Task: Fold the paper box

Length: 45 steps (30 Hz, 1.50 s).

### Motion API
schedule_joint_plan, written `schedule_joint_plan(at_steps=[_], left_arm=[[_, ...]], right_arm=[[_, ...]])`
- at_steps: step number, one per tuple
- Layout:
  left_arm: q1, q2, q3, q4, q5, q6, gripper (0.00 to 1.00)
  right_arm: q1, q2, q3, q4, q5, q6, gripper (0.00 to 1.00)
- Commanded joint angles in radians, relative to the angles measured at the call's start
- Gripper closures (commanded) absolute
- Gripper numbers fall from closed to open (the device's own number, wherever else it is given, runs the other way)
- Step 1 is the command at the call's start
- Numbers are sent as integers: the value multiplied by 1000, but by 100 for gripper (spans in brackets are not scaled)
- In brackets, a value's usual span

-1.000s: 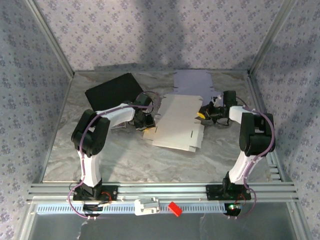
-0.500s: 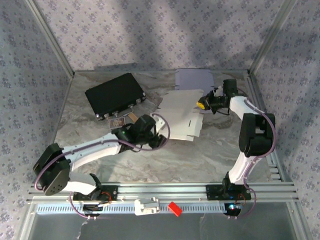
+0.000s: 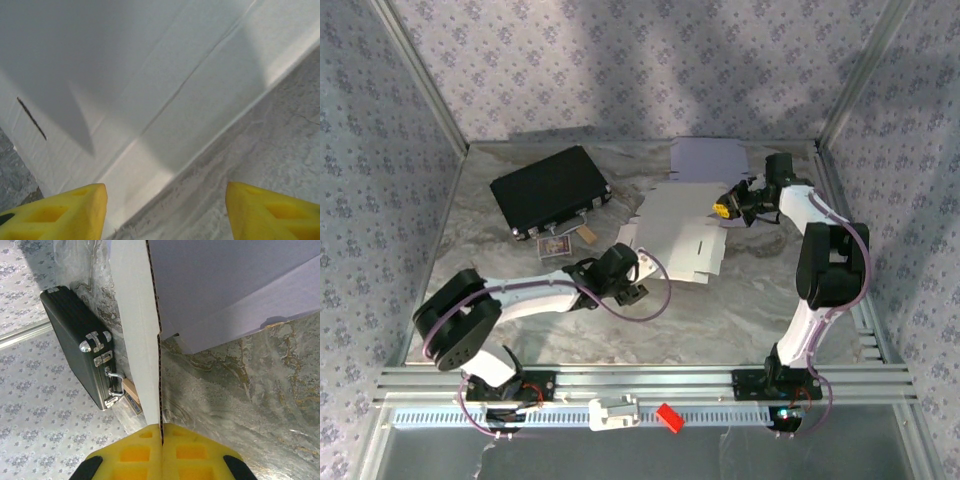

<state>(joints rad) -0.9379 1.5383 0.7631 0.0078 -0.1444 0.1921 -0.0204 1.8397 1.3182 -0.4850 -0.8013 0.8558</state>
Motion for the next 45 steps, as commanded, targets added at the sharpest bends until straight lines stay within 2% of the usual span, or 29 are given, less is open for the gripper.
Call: schedule_joint_plan(at_steps=[1,6,8,11,26,31,32,33,37,39,42,45], left_arm=[[-18,43,56,70,-78,68,36],[-22,97,87,109,-125,118,36],[-29,120,100,123,-178,130,36],[-34,123,115,127,-204,143,40],[-64,-32,124,5,-230,192,82],[-64,-62,159,-36,-251,212,100],[-64,-73,167,-42,-263,214,100],[-64,-85,181,-58,-276,213,100],[-62,-121,270,-171,-357,153,100],[-59,-137,317,-246,-353,110,100],[-55,-151,388,-364,-333,32,100],[-47,-146,481,-501,-322,-44,100]], right_arm=[[5,14,33,-46,-18,40,100],[5,18,40,-62,-30,63,100],[5,21,45,-71,-30,64,100],[4,26,49,-76,-33,65,100],[11,74,119,-112,-57,69,100],[18,73,132,-112,-60,69,100],[19,70,137,-137,-58,69,100],[20,61,144,-134,-53,70,97],[29,-27,201,-147,47,51,60],[31,-92,232,-187,139,51,49],[40,-210,248,-210,312,72,42],[80,-318,286,-320,533,90,37]])
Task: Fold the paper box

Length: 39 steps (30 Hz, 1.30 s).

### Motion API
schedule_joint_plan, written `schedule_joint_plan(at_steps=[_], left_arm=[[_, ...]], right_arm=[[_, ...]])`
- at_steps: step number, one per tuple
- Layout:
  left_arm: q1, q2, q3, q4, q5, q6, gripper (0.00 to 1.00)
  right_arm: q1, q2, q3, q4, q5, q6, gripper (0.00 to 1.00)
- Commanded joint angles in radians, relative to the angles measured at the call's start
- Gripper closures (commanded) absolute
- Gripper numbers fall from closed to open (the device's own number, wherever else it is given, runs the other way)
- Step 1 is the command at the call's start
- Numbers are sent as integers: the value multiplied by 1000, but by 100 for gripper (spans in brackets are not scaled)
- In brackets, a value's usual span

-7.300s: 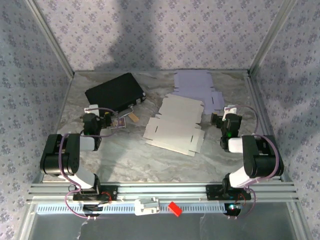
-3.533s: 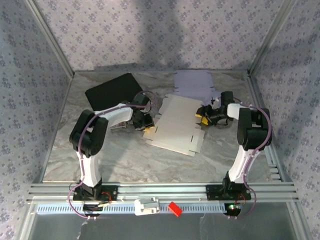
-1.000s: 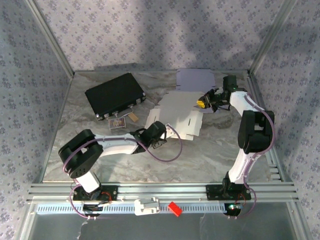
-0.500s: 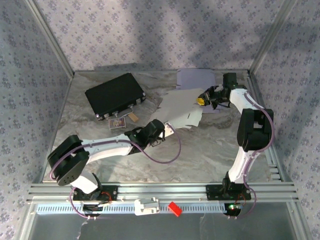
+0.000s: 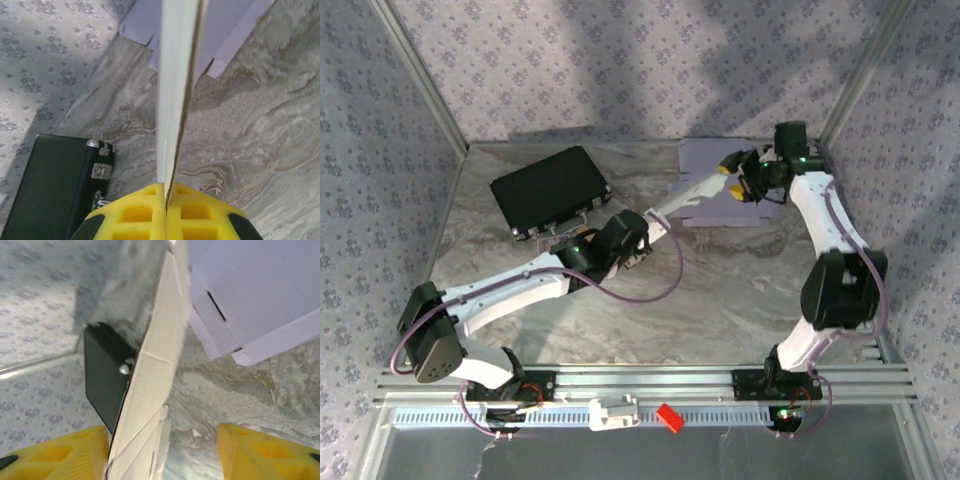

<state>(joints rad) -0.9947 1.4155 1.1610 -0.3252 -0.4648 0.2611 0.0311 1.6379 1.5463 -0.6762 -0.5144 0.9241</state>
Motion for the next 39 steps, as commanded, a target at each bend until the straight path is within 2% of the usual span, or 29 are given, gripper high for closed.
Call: schedule_joint_plan(at_steps=[1,4,7,9,12,15,17,19,22,26,33,39], left_arm=[[16,-18,113,-208,15,-138,100],[39,-3,223,-346,66,-237,100],[47,-7,280,-447,42,-300,100],[67,-11,320,-512,26,-355,100],[77,-46,334,-532,86,-346,100],[87,-73,342,-557,220,-314,100],[105,-91,343,-555,383,-306,100],[113,-132,304,-482,581,-312,100],[118,-151,283,-453,682,-348,100],[146,-103,321,-541,658,-350,100],[189,69,395,-634,544,-293,100],[184,205,437,-660,439,-210,100]], right_arm=[[51,-153,58,-145,310,45,35],[155,-251,39,-157,470,105,34],[270,-299,29,-116,564,90,33],[305,-287,52,-133,587,80,33],[312,-270,93,-169,582,93,33],[351,-292,139,-231,701,105,33],[385,-318,148,-263,792,122,34],[402,-341,142,-294,832,157,35],[409,-358,144,-344,847,188,35],[430,-381,147,-342,883,185,34],[465,-344,168,-356,845,186,39],[501,-268,149,-365,747,323,41]])
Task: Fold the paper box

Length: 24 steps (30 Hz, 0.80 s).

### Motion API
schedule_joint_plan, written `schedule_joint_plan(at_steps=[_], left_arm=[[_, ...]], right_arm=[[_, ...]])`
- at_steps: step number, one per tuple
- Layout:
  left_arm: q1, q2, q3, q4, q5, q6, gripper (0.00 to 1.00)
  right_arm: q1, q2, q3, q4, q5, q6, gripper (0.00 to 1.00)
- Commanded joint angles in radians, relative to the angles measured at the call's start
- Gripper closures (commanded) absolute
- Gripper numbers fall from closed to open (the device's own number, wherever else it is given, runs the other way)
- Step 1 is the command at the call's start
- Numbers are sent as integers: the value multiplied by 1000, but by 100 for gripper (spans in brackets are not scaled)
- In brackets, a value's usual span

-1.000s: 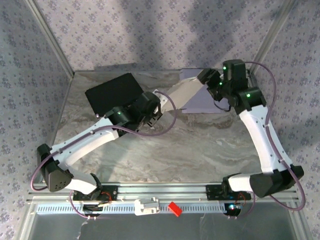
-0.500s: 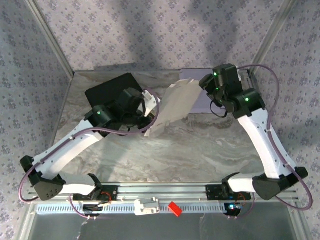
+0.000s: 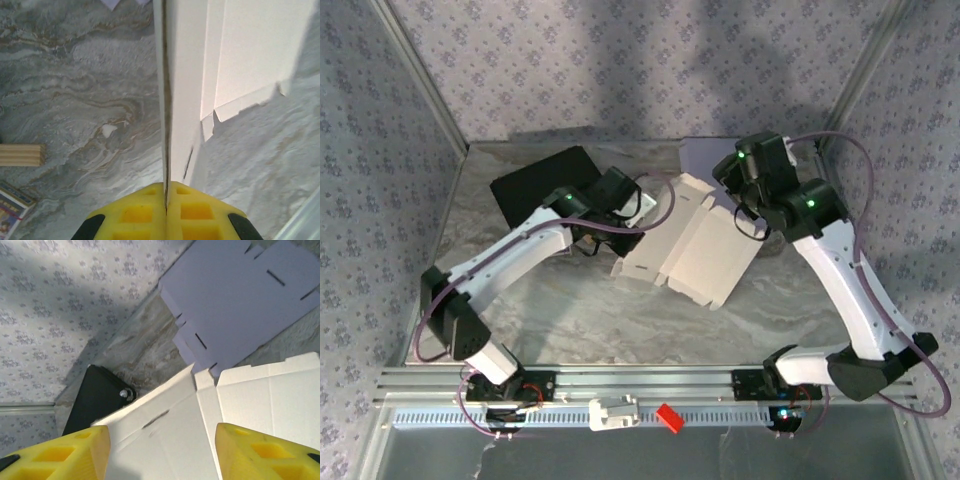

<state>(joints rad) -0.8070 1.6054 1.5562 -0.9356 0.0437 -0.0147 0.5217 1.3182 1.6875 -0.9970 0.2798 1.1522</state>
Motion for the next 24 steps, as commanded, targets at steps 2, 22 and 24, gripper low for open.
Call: schedule_joint_plan(at_steps=[2,22,24], left_arm=[[-12,24,39,-30,-126,94,100],[-92,85,162,-86,-326,176,100],[-92,89,176,-93,-330,179,100]], right_arm=[[14,115,65,-114,-81,146,41],[-6,256,223,-233,-289,376,33],[-7,241,220,-234,-282,386,34]])
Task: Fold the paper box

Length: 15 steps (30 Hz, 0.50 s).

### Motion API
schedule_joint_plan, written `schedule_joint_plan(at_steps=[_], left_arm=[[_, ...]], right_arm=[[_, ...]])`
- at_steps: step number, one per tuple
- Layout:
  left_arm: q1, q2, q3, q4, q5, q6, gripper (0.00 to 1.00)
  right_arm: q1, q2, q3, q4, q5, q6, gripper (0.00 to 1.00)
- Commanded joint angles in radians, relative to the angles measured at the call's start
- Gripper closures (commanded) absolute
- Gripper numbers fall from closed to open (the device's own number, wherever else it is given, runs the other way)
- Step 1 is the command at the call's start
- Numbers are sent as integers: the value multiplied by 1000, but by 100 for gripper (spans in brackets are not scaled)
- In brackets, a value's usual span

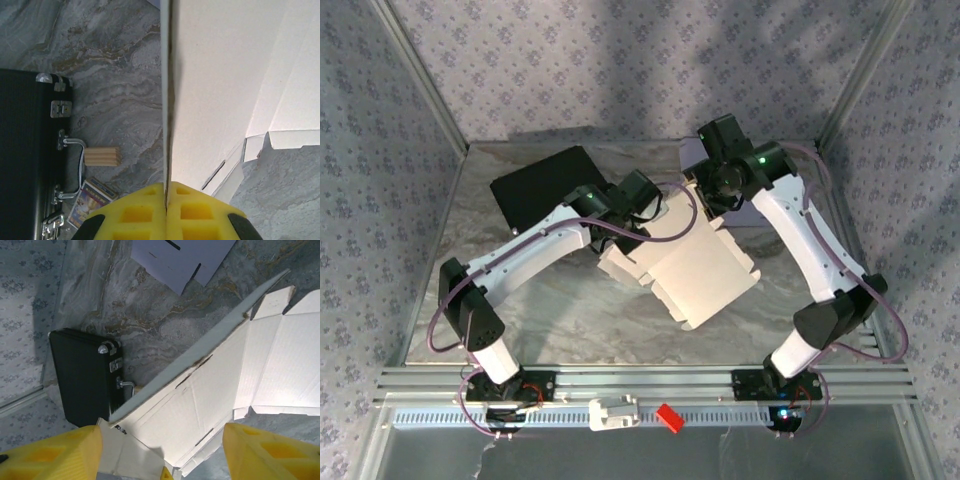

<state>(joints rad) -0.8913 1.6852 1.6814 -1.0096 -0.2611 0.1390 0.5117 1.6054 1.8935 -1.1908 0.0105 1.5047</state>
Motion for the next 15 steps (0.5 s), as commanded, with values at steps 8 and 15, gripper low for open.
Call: schedule_joint_plan(at_steps=[8,15], left_arm=[[-9,43,107,-49,-43,36,100],[-27,69,158,-57,-83,54,100]], right_arm=[[-5,-62,-11,0,-25,72,35],[8,-23,-13,9,-49,95,35]])
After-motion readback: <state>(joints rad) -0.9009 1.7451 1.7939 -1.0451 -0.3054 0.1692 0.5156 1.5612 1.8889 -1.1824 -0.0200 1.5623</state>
